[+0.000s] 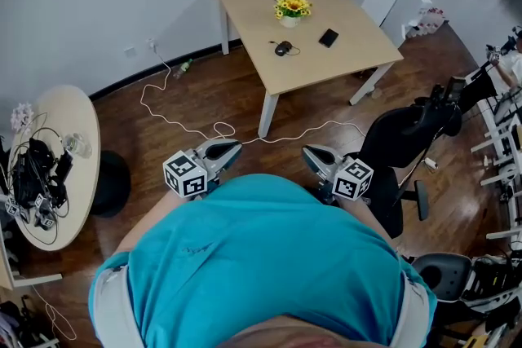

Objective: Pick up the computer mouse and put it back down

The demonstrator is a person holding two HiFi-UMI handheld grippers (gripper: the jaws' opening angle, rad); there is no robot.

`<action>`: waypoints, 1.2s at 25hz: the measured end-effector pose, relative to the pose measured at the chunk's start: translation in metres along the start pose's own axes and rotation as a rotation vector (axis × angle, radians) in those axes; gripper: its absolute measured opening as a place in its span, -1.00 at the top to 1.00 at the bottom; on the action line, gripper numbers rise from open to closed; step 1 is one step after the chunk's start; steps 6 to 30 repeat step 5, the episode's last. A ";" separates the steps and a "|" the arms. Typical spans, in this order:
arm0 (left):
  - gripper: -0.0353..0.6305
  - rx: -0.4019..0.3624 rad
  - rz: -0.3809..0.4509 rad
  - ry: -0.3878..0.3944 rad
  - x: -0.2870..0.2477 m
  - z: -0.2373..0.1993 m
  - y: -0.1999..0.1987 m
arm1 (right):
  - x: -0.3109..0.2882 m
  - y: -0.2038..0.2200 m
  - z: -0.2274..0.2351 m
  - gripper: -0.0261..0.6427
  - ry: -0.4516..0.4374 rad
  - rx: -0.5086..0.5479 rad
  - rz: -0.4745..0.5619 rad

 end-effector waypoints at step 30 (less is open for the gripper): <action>0.88 0.000 -0.005 -0.002 0.005 -0.002 0.002 | -0.002 0.005 -0.004 0.92 -0.005 0.004 -0.005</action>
Point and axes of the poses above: the fingertips, and each gripper's own axes: x backward along the fingers, z to its right, y out of its underside, the point moved 1 cm from there along x, backward along the fingers, and after that the axes turned 13 degrees about -x, right-handed, at the moved point
